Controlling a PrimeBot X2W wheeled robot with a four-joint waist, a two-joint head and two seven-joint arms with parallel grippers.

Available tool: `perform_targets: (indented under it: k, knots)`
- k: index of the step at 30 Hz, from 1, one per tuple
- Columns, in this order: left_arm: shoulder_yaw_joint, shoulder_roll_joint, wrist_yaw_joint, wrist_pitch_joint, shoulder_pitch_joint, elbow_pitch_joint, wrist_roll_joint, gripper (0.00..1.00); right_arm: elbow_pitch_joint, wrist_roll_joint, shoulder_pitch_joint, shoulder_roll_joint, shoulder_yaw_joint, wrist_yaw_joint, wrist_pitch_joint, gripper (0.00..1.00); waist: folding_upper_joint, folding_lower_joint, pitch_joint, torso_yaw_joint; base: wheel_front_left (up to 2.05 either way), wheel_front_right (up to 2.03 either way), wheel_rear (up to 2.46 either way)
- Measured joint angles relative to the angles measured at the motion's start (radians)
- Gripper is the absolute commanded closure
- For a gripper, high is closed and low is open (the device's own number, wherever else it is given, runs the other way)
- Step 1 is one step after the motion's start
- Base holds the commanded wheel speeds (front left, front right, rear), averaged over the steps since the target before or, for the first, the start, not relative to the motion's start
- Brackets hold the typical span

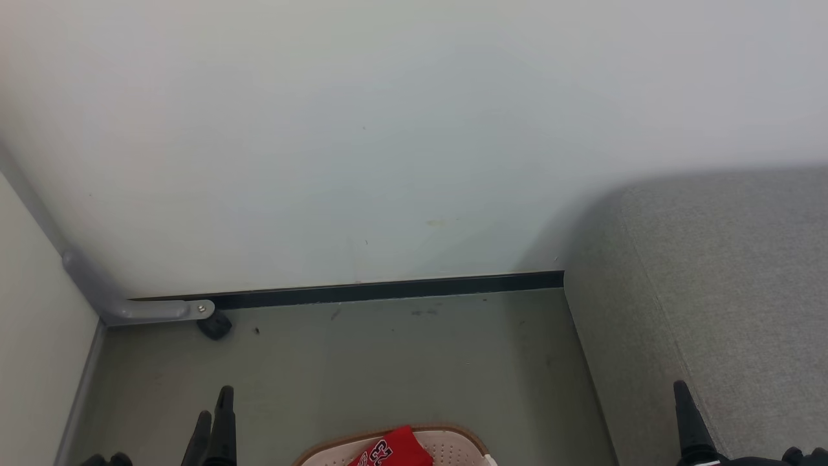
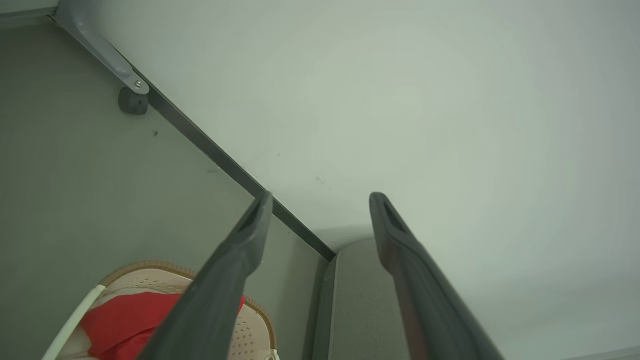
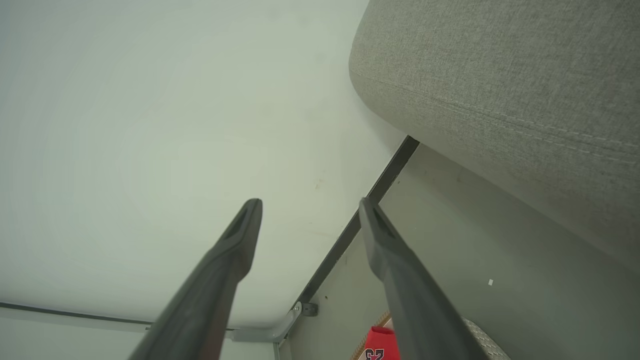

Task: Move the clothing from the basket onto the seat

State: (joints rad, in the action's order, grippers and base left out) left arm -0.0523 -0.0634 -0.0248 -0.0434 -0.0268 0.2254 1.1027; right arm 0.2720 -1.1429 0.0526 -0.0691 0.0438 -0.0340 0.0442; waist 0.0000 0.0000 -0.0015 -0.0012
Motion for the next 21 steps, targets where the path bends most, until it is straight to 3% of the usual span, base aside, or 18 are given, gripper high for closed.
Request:
perform_targets:
  k: [21]
  knots:
    - [-0.075, -0.044, 0.056, -0.074, 0.014, -0.024, -0.387, 0.0, -0.006, 0.328, 0.02, -0.066, 0.131, 0.044, 0.073, 0.0, 0.0, 0.0, 0.0, -0.001, 0.0, 0.0, 0.0]
